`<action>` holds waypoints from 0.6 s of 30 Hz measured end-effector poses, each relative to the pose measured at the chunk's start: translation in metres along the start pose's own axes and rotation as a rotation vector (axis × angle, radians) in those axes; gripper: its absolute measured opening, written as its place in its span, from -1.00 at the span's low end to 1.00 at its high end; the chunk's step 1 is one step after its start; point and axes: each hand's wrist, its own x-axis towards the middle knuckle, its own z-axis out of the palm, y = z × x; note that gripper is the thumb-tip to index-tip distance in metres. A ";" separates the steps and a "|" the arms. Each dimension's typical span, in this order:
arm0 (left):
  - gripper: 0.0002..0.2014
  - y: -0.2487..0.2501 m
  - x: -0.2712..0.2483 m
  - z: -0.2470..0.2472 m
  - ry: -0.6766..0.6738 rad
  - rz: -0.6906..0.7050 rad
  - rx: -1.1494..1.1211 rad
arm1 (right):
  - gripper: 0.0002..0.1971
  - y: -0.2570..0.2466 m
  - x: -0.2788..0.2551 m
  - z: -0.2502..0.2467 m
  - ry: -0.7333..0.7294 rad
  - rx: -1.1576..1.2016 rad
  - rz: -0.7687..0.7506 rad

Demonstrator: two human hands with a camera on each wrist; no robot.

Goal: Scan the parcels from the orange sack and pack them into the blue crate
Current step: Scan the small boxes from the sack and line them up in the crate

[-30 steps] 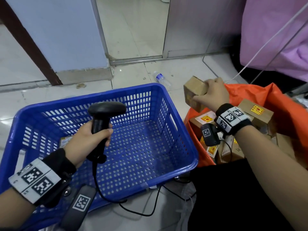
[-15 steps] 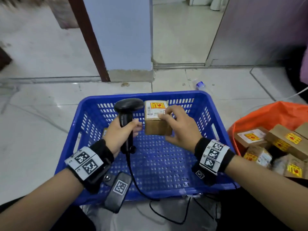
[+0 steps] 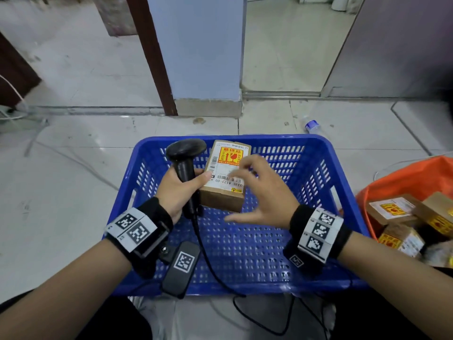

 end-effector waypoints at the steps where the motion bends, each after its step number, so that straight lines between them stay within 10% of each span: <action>1: -0.64 0.001 0.000 -0.002 -0.014 -0.003 0.013 | -0.16 0.004 0.003 -0.007 0.007 0.077 0.093; 6: -0.63 0.007 -0.008 0.000 -0.169 -0.002 0.112 | -0.21 0.032 0.016 -0.039 -0.057 0.439 0.539; 13: -0.42 0.005 -0.018 0.007 -0.442 -0.061 0.231 | -0.66 0.061 0.016 -0.045 -0.743 0.862 0.794; 18: -0.35 0.003 -0.013 0.004 -0.358 -0.033 0.219 | -0.76 0.074 0.010 -0.043 -0.614 0.917 0.880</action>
